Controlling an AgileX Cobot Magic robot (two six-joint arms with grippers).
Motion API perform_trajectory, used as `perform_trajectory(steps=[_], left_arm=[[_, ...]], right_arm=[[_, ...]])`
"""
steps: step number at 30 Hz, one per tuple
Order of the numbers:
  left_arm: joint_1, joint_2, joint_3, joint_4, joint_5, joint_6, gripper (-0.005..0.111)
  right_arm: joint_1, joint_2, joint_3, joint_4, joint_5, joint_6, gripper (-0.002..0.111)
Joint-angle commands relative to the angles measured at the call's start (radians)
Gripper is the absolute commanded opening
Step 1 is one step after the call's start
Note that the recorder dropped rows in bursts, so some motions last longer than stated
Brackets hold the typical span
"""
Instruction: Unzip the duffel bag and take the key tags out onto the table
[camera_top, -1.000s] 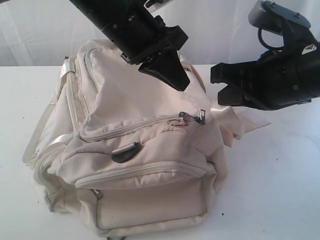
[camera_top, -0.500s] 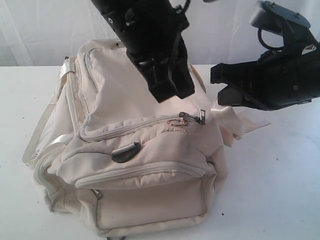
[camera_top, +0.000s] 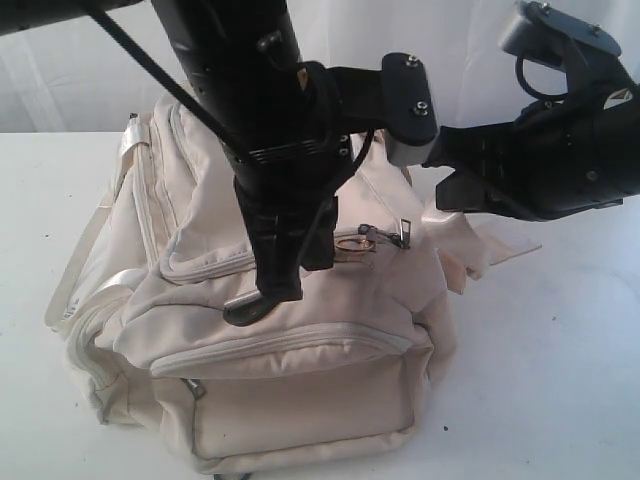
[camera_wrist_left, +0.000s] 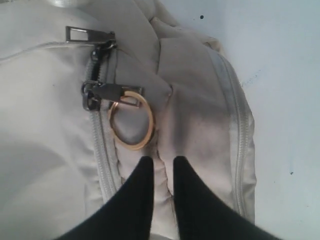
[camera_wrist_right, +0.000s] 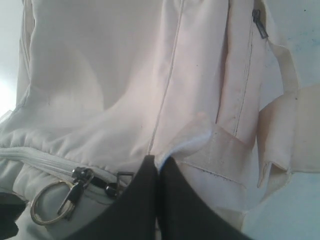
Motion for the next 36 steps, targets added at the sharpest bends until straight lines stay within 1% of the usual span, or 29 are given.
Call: perform_trajectory(steps=[1, 4, 7, 12, 18, 24, 34, 35, 36], left_arm=[[-0.006, -0.013, 0.005, 0.008, 0.057, -0.005, 0.04], [-0.006, -0.015, 0.005, 0.008, 0.061, -0.005, 0.051], [-0.006, -0.015, 0.005, 0.0, 0.046, -0.005, 0.056], [-0.006, -0.015, 0.005, 0.0, -0.007, -0.003, 0.056], [-0.006, -0.011, 0.005, -0.087, -0.097, -0.003, 0.055], [-0.006, 0.006, 0.005, -0.089, -0.102, -0.015, 0.052], [-0.004, 0.046, 0.007, -0.061, -0.104, -0.048, 0.052], [-0.004, 0.046, 0.007, -0.053, -0.104, -0.05, 0.048], [-0.004, 0.046, 0.007, -0.046, -0.101, -0.053, 0.04]], right_arm=[[-0.001, -0.014, -0.009, 0.003, -0.02, -0.009, 0.0], [-0.001, -0.014, -0.009, 0.003, -0.02, -0.009, 0.0], [-0.001, -0.014, -0.009, 0.003, -0.023, -0.009, 0.0], [-0.001, -0.014, -0.009, 0.003, -0.027, -0.009, 0.0], [-0.001, -0.014, -0.009, 0.003, -0.027, -0.009, 0.0], [-0.001, -0.014, -0.009, 0.003, -0.025, -0.009, 0.0], [-0.001, -0.014, -0.009, 0.003, -0.023, -0.009, 0.0], [-0.001, -0.014, -0.009, 0.003, -0.023, -0.009, 0.0], [-0.001, -0.014, -0.009, 0.003, -0.023, -0.009, 0.0]])
